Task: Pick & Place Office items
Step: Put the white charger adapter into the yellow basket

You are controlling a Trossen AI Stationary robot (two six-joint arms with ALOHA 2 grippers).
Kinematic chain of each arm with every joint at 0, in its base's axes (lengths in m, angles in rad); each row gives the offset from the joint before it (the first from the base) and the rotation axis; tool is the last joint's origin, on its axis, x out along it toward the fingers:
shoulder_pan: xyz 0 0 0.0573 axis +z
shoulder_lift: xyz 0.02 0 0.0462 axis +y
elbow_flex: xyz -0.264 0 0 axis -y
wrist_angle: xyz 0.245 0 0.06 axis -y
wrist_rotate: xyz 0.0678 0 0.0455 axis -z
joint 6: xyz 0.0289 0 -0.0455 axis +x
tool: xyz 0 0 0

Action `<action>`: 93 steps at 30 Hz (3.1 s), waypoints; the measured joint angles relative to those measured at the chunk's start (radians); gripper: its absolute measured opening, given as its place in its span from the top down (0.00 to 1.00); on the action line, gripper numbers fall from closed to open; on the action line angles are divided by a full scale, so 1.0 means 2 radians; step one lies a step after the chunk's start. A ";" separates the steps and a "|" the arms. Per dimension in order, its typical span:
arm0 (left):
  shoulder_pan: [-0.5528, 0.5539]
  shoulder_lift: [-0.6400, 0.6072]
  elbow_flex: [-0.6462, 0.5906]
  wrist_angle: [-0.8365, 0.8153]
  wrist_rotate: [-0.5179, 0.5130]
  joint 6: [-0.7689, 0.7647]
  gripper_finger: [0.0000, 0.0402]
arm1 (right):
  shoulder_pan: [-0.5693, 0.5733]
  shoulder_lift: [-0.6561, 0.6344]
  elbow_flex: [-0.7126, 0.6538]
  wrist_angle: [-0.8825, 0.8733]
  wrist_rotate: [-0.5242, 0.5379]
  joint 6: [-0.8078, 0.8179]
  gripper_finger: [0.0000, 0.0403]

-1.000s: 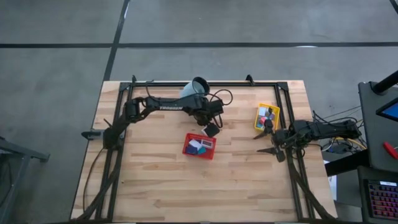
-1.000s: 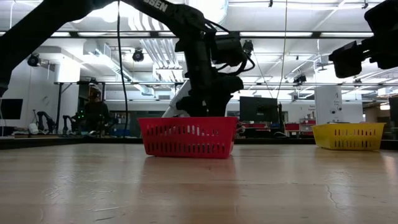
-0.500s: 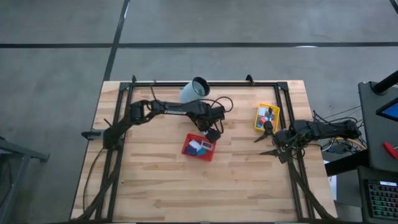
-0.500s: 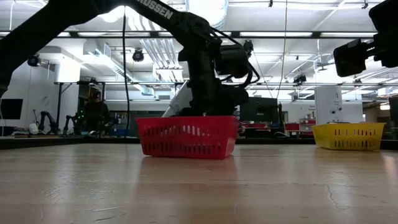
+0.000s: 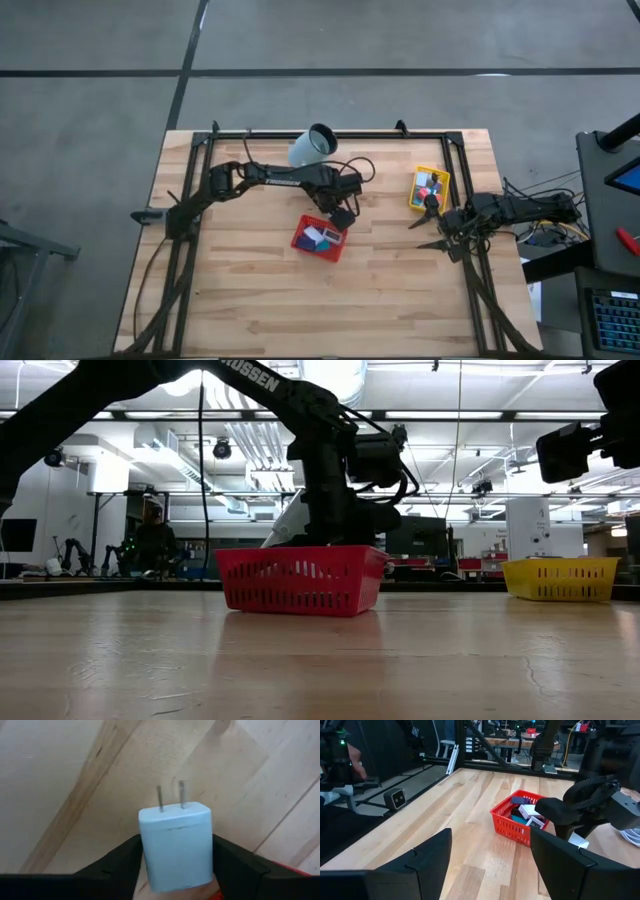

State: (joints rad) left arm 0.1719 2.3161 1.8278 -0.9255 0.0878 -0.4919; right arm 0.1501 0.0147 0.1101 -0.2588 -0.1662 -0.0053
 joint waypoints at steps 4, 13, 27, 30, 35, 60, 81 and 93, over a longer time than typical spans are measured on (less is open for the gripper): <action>0.000 0.000 0.000 0.001 -0.002 -0.001 0.57 | 0.000 0.000 0.000 0.000 0.000 -0.001 0.34; 0.000 0.000 0.000 0.001 -0.002 0.011 0.57 | 0.000 0.000 0.000 -0.002 0.000 -0.003 0.35; -0.002 -0.013 0.000 0.014 -0.003 0.055 0.57 | 0.000 0.000 0.000 -0.002 0.000 -0.010 0.34; -0.001 -0.023 0.000 0.029 -0.012 0.068 0.57 | 0.000 0.000 0.000 -0.003 0.000 -0.011 0.34; -0.002 -0.025 0.000 0.054 -0.014 0.089 0.57 | 0.000 0.000 0.000 -0.004 0.000 -0.012 0.36; -0.025 -0.026 -0.001 0.293 -0.036 0.249 0.57 | 0.000 0.000 0.000 0.008 0.003 -0.030 0.36; -0.035 -0.183 -0.348 0.738 -0.034 0.268 0.57 | 0.000 0.006 0.000 0.081 0.101 -0.026 0.36; -0.047 -0.252 -0.476 0.816 -0.048 0.275 0.57 | 0.000 0.010 -0.004 0.187 0.120 -0.006 0.34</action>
State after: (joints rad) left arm 0.0781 1.8130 0.8761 0.7062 -0.0079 0.0586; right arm 0.1504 0.0351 0.1015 0.1154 0.0747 -0.0170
